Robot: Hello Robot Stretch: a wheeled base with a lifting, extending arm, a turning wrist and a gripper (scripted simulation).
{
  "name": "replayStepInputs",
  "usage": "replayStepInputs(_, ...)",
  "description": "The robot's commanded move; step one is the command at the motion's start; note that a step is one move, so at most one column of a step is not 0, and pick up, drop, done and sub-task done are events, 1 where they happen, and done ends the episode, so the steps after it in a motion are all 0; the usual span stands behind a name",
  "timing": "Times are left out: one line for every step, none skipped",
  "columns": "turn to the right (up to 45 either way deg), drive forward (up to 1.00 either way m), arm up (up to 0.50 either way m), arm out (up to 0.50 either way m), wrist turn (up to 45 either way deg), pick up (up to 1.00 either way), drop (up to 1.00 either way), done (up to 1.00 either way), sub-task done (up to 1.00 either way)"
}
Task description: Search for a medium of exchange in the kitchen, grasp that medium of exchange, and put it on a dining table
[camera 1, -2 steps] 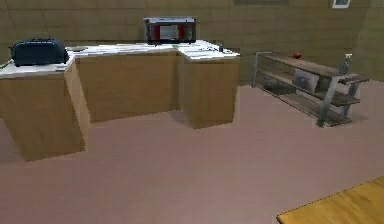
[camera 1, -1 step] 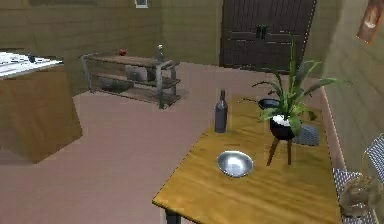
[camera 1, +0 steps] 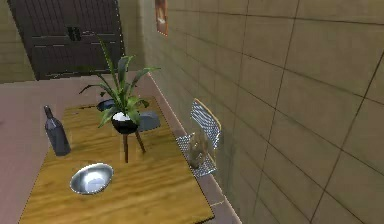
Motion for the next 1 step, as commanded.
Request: replayStepInputs(27.0,0.0,0.0,0.0,0.0,0.0,0.0,0.0,0.0)
